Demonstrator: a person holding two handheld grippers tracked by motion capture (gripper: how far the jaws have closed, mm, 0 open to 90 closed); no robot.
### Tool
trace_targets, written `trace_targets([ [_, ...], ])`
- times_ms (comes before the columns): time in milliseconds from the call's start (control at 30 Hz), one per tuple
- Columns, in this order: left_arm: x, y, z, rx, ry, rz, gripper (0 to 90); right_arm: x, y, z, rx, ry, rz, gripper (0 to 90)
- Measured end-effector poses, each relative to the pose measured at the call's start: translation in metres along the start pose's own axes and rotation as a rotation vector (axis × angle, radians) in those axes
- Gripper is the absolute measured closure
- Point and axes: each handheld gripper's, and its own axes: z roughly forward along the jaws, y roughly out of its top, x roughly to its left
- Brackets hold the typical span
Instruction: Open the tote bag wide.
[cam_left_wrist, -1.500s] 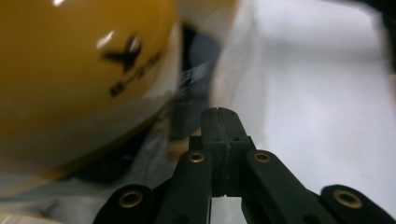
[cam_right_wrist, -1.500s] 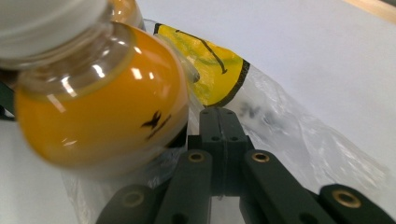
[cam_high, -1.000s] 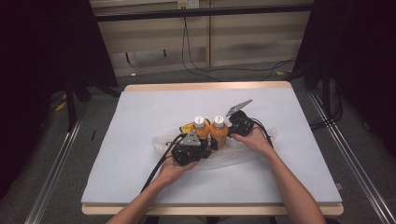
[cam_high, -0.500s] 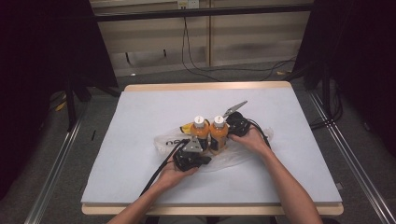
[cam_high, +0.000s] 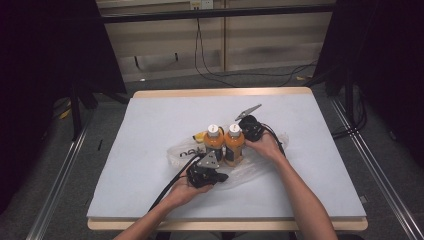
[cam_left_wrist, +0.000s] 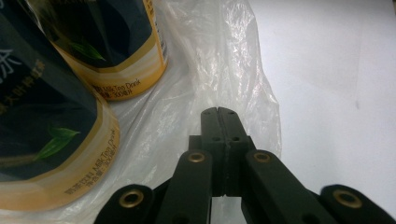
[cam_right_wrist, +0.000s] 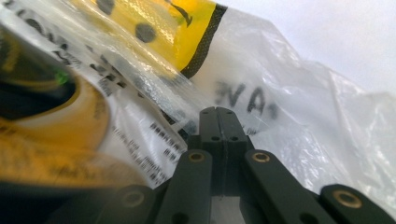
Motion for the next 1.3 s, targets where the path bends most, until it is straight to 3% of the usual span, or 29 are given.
trace_targets([
  [67,0.0,-0.001,0.001,-0.012,-0.006,-0.01,90.0,0.002,0.004,0.001,0.013,0.018,-0.004,90.0],
  [167,0.002,0.0,0.0,-0.001,-0.012,-0.007,90.0,0.002,0.002,-0.001,-0.018,0.066,0.004,90.0],
  [200,0.003,-0.002,0.001,-0.026,-0.022,-0.009,90.0,0.002,0.002,-0.002,-0.024,0.076,0.011,90.0],
  [267,0.003,-0.002,0.001,-0.026,-0.025,-0.013,90.0,0.002,0.003,-0.006,-0.041,0.107,0.006,90.0],
  [400,0.002,0.0,0.0,-0.001,-0.008,-0.01,90.0,0.002,0.003,-0.016,-0.062,0.139,0.007,90.0],
  [433,0.003,-0.001,0.001,-0.024,-0.019,-0.021,90.0,0.002,0.003,-0.018,-0.058,0.135,-0.008,90.0],
  [500,0.004,-0.001,-0.001,0.007,-0.015,-0.028,90.0,0.004,0.002,-0.021,-0.046,0.143,-0.024,90.0],
  [533,0.004,-0.001,0.0,-0.008,-0.019,-0.023,90.0,0.005,0.001,-0.022,-0.036,0.146,-0.037,90.0],
  [633,0.003,0.001,0.0,0.002,-0.014,-0.019,90.0,0.006,-0.003,-0.02,0.004,0.146,-0.038,90.0],
  [733,0.004,0.0,0.002,-0.018,-0.018,-0.041,90.0,0.006,-0.008,-0.011,0.058,0.136,-0.047,90.0],
  [800,0.005,0.0,0.002,-0.017,-0.021,-0.037,90.0,0.004,-0.009,-0.008,0.044,0.141,-0.038,90.0],
  [967,0.004,-0.001,0.003,-0.034,-0.033,-0.047,90.0,0.003,-0.005,-0.004,0.022,0.105,-0.032,90.0],
  [1067,-0.001,0.0,0.004,-0.03,-0.03,-0.032,90.0,-0.001,-0.002,-0.001,0.006,0.082,-0.021,90.0],
  [1100,-0.002,0.0,0.003,-0.012,-0.034,-0.027,90.0,-0.002,-0.002,0.0,0.006,0.077,-0.01,90.0],
  [1200,-0.007,0.001,0.005,-0.02,-0.068,-0.02,90.0,-0.006,0.001,0.003,-0.017,0.069,0.005,90.0],
  [1300,-0.009,0.002,0.006,-0.021,-0.072,-0.008,90.0,-0.009,0.004,0.006,-0.016,0.059,0.022,90.0],
])
